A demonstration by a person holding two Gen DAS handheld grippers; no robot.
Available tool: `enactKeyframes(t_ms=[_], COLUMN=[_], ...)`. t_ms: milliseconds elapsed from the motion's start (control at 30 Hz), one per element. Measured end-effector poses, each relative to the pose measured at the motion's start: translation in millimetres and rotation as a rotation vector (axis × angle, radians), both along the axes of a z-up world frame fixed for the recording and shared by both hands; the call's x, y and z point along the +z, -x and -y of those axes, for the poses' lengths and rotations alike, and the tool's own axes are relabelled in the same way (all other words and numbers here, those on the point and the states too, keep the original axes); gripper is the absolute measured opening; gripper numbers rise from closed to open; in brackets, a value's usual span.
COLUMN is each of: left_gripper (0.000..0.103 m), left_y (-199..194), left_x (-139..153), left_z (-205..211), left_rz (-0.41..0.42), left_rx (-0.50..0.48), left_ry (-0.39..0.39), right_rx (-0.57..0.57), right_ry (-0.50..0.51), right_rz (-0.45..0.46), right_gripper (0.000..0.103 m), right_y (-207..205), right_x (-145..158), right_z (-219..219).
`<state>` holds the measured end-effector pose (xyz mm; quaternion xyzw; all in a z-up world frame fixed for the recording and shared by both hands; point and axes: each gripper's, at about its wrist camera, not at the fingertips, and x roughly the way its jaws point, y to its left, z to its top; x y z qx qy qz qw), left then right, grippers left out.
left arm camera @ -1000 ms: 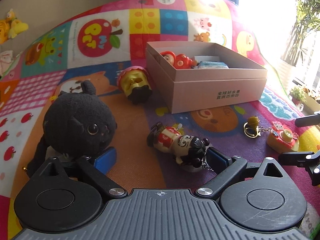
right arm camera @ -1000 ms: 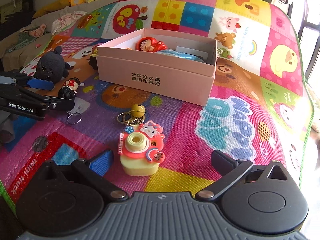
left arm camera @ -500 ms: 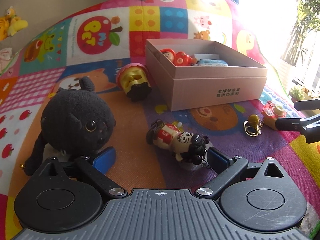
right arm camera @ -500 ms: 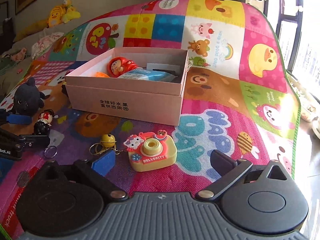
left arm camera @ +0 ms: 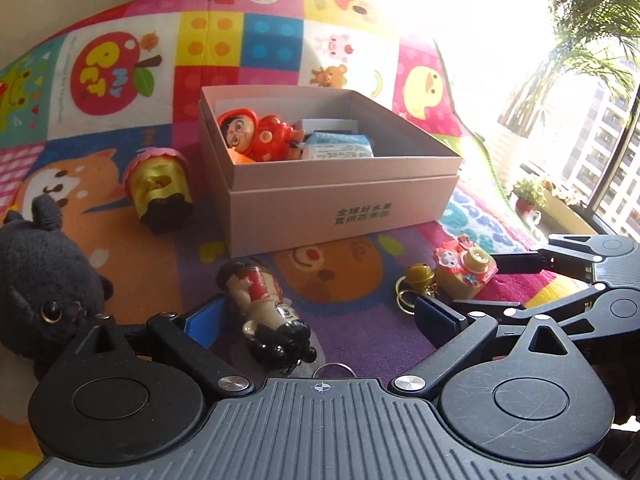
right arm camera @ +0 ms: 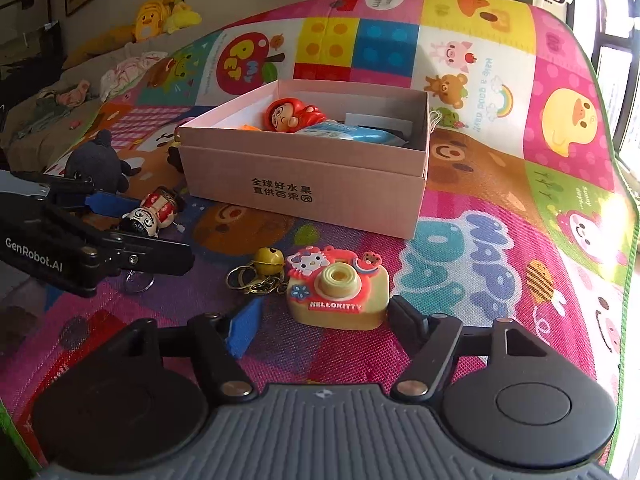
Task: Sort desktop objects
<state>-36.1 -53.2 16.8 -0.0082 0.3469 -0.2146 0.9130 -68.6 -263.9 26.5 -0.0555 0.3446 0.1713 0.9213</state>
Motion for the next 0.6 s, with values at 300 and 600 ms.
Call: enactKeyframes(t_ms=[300, 600], left_gripper=[0.101, 0.101], left_y=[-1.3, -0.8], left_x=[-7.0, -6.8], left_z=[-0.9, -11.1], left_rz=[0.009, 0.010], left_rx=[0.074, 0.119], left_ry=[-0.120, -0.124], right_rx=[-0.008, -0.038], right_ry=[0.006, 0.007], right_rz=[-0.011, 0.000], right_gripper=[0.089, 0.088], right_y=[-3.0, -3.4], right_x=[-2.3, -1.9], right_z=[-2.0, -0.3])
